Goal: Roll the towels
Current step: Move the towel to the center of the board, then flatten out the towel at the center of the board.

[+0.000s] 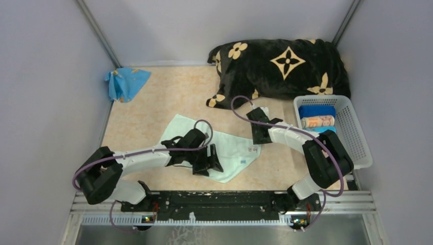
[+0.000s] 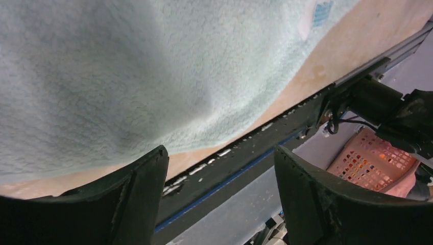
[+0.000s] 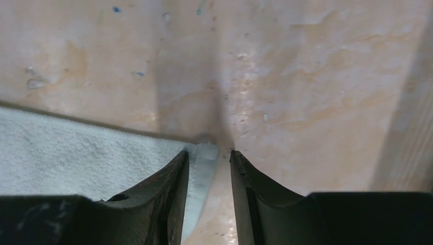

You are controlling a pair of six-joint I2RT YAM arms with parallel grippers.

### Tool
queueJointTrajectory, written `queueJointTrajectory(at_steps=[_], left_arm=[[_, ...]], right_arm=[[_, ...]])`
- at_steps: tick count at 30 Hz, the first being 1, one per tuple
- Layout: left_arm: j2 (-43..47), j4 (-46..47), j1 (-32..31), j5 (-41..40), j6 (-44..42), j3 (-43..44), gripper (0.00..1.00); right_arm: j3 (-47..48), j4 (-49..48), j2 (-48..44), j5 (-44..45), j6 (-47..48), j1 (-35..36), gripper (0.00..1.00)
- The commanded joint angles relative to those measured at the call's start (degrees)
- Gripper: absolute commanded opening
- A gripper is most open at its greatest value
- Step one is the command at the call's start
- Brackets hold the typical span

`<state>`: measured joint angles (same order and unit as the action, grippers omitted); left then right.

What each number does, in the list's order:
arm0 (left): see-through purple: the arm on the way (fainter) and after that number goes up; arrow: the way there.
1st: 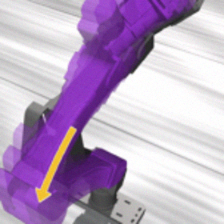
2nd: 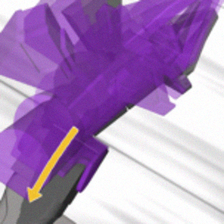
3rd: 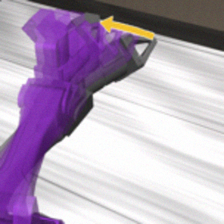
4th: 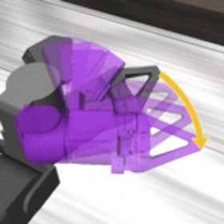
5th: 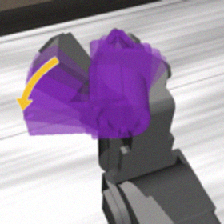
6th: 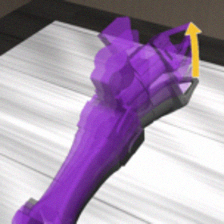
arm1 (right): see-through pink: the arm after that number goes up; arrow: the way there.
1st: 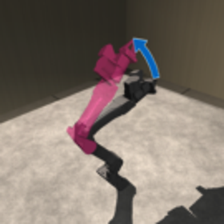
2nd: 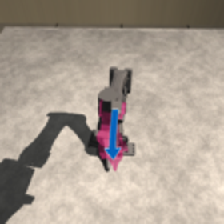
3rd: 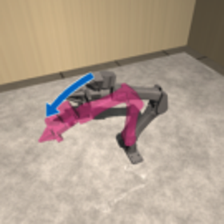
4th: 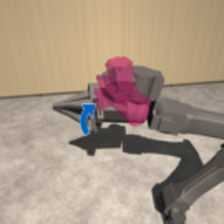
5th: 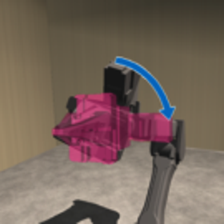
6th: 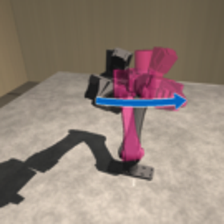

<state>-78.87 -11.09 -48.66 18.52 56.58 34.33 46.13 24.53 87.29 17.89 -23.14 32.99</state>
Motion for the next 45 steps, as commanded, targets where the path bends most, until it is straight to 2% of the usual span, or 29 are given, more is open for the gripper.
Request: queueJointTrajectory(at_steps=[1,6,13,16,19,22,26,30,36,42,44,45], left_arm=[[-0.08,-4.21,-2.44,-1.41,2.24,7.11,0.83],[2.39,-17.57,1.93,-13.9,-6.94,14.42,0.86],[-1.72,-25.43,21.55,-21.12,-28.28,23.25,0.85],[-6.26,-26.41,25.83,-24.18,-35.36,28.42,0.85],[-11.18,-25.84,29.73,-24.84,-39.4,33.22,0.85],[-17.13,-28.78,33.07,-21.57,-41.31,39.15,0.84],[-23.23,-29.77,36.03,-20.5,-43.68,43.53,0.82],[-28.5,-30.85,37.9,-20.53,-45.51,47.5,0.81],[-34.01,-32.33,39.54,-21.27,-47.19,52.05,0.8],[-38.21,-33.03,40.54,-20.63,-48.25,55.93,0.79],[-39.64,-33.03,40.97,-20.1,-48.4,57.16,0.76],[-40.35,-33.03,41.2,-19.73,-48.33,57.84,0.75]], right_arm=[[3.27,2.02,-2.18,1.39,4.79,-2.92,0.36],[4.18,1.3,-3.9,-3.47,7.4,-2.93,0.43],[4.97,4.75,-2.0,-1.8,6.66,-3.85,0.44],[4.57,4.38,-1.71,-3.06,6.63,-5.39,0.44],[4.39,3.33,-1.15,-4.84,6.91,-6.36,0.44],[3.98,2.68,-0.17,-6.79,7.07,-7.67,0.44],[3.01,1.03,1.4,-10.2,6.83,-9.81,0.41],[3.08,1.4,3.82,-9.7,6.89,-9.97,0.4],[3.17,3.75,8.91,-11.4,6.37,-9.97,0.33],[3.71,5.55,10.76,-11.81,5.98,-9.97,0.12],[4.31,6.29,10.38,-10.69,5.91,-9.97,0.01],[4.35,6.53,9.99,-10.19,5.92,-9.97,0.0]])
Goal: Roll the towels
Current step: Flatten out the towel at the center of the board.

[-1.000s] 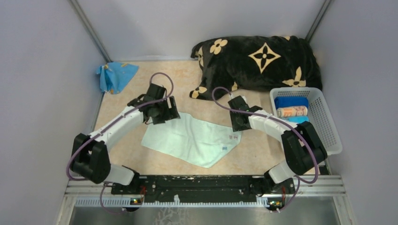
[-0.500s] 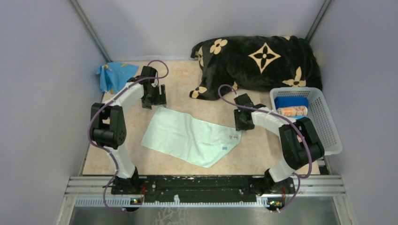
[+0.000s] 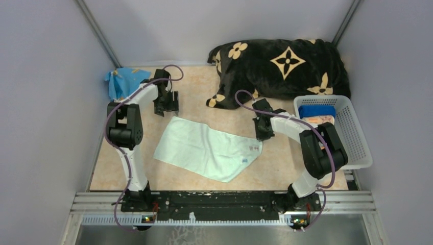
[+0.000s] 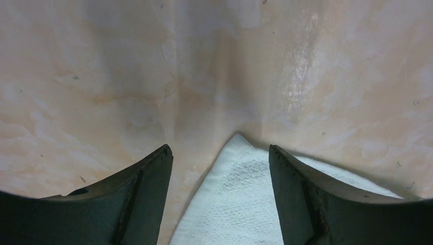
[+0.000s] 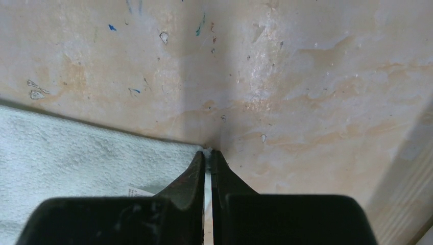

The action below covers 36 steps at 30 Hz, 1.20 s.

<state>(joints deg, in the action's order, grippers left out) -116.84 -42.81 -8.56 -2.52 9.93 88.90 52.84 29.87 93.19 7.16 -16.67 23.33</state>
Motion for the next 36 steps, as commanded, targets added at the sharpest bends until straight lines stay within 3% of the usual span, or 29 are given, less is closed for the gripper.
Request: queueJointTrajectory(at_steps=[1,9,17,24,31,36], left_arm=[[-3.02,-1.27,1.23,1.82,-1.73,3.78,0.74],[-4.79,-4.97,1.26,6.91,-2.72,5.65,0.54],[-0.41,-3.42,1.26,7.57,-2.94,1.43,0.54],[-2.53,-4.61,1.17,6.51,-2.26,2.07,0.52],[3.95,-2.06,1.26,5.67,-2.09,2.29,0.56],[2.53,-3.17,1.16,5.72,-2.74,1.47,0.55]], right_arm=[[-2.46,1.17,3.59,0.99,-0.68,-0.3,0.0],[-3.08,1.29,2.03,1.41,-0.91,-0.31,0.0],[-3.44,1.0,2.01,1.11,-0.8,-0.29,0.0],[-3.36,0.88,2.01,1.33,-0.74,-0.28,0.0],[-3.32,0.89,2.08,1.43,-0.69,-0.3,0.0],[-3.44,0.63,2.02,1.41,-0.8,-0.3,0.0]])
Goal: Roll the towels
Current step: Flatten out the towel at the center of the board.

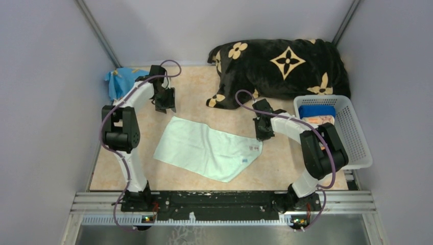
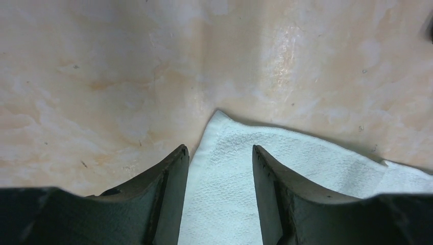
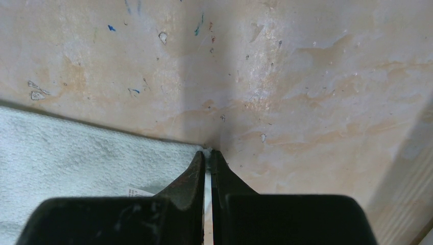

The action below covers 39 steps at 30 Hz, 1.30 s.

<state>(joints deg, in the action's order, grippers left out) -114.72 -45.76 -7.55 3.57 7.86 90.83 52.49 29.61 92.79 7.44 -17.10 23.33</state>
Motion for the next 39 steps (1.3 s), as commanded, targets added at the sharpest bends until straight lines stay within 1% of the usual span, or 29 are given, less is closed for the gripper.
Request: queueJointTrajectory(at_steps=[1,6,10,14,18,24,28,34,39], left_arm=[[-0.31,-0.68,0.17,-0.52,-0.54,-0.7,0.55],[-3.43,-0.86,-0.52,-2.21,-0.59,-0.33,0.52],[-4.6,-0.75,-1.12,-1.2,-0.85,0.66,0.49],[-6.03,-0.87,-1.24,-1.96,-1.1,0.83,0.46],[-7.25,-1.52,-1.81,-2.28,-1.34,0.4,0.45],[-10.28,-2.99,-3.25,-4.79,-1.13,-0.3,0.42],[-12.89,-3.9,-3.26,-3.23,-1.09,0.52,0.4],[-16.89,-5.17,-3.17,-2.09,-1.47,4.04,0.39],[-19.27,-5.24,-3.24,-0.33,-1.66,4.79,0.31]], right_arm=[[-3.09,0.89,2.41,1.15,-0.31,-0.29,0.0],[-3.12,0.97,2.42,1.04,-0.29,-0.29,0.0],[-3.09,1.07,0.47,1.24,-0.39,-0.29,0.0],[-3.18,1.24,0.27,1.68,-0.47,-0.3,0.0],[-3.03,1.33,0.25,2.21,-0.56,-0.3,0.0],[-2.84,1.44,0.46,2.39,-0.54,-0.3,0.0],[-2.61,1.55,0.45,2.48,-0.56,-0.3,0.0],[-2.23,1.29,1.43,2.25,-0.38,-0.26,0.0],[-1.55,1.17,1.43,2.59,-0.47,-0.22,0.0]])
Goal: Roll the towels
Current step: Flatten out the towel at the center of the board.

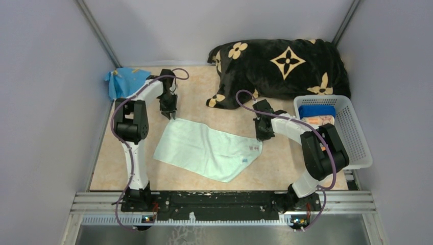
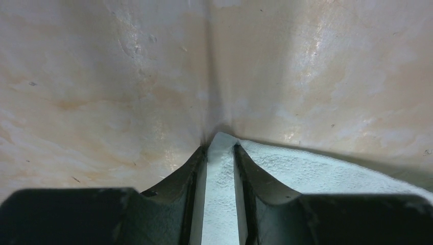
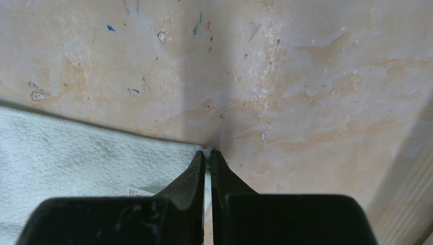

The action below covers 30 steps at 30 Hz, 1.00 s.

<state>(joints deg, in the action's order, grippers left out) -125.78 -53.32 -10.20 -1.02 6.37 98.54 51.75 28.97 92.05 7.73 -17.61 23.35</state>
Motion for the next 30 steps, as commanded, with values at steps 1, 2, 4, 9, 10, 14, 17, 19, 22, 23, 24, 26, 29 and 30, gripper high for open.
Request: queueJointTrajectory(at_steps=[1,2,4,9,10,14,17,19,22,23,24,26,29,30], left_arm=[[-8.32,2.38,-0.61,4.53,-0.14,-3.16,0.28],[-8.4,2.61,-0.61,4.92,-0.25,-3.32,0.25],[-8.03,2.93,-0.61,5.8,-0.3,-3.61,0.17],[-1.39,3.52,-0.4,5.47,-0.24,-3.37,0.0],[0.97,3.57,-0.29,4.09,0.21,-3.32,0.0],[11.75,4.45,0.17,0.23,2.67,-4.21,0.0],[21.16,6.43,0.18,-2.67,3.98,-6.49,0.0],[27.05,7.72,0.18,-3.42,4.61,-8.2,0.0],[36.83,9.83,0.18,-3.67,5.24,-11.68,0.0],[39.85,10.62,0.18,-3.79,5.35,-12.92,0.0],[42.88,10.99,0.17,-3.66,5.39,-14.15,0.0],[48.79,11.31,0.18,-3.33,6.01,-17.08,0.0],[58.27,12.12,0.13,-2.28,6.66,-21.27,0.0],[61.47,12.1,0.17,-1.75,6.97,-22.53,0.0]], right_arm=[[-0.58,1.79,2.18,2.34,0.03,-0.24,0.0],[-0.32,1.79,2.24,2.33,-0.02,-0.24,0.0],[0.36,1.83,4.09,2.36,0.01,-0.18,0.0],[4.08,3.32,3.52,4.71,0.65,-0.15,0.0],[5.1,4.02,3.18,5.73,0.83,-0.15,0.0],[10.32,6.88,-3.19,11.95,1.77,-0.15,0.0],[13.56,7.55,-8.67,15.58,3.58,-0.15,0.0],[15.54,8.19,-12.42,16.78,5.56,-0.15,0.0],[18.23,9.82,-18.04,17.4,8.86,-0.15,0.0],[18.86,10.53,-19.92,17.69,9.5,-0.15,0.0],[19.42,11.3,-22.05,17.57,10.05,-0.15,0.0],[20.08,12.76,-26.44,16.45,10.91,-0.15,0.0],[20.16,15.04,-34.11,11.97,11.57,-0.15,0.0],[20.15,16.15,-35.47,10.08,11.67,-0.15,0.0]])
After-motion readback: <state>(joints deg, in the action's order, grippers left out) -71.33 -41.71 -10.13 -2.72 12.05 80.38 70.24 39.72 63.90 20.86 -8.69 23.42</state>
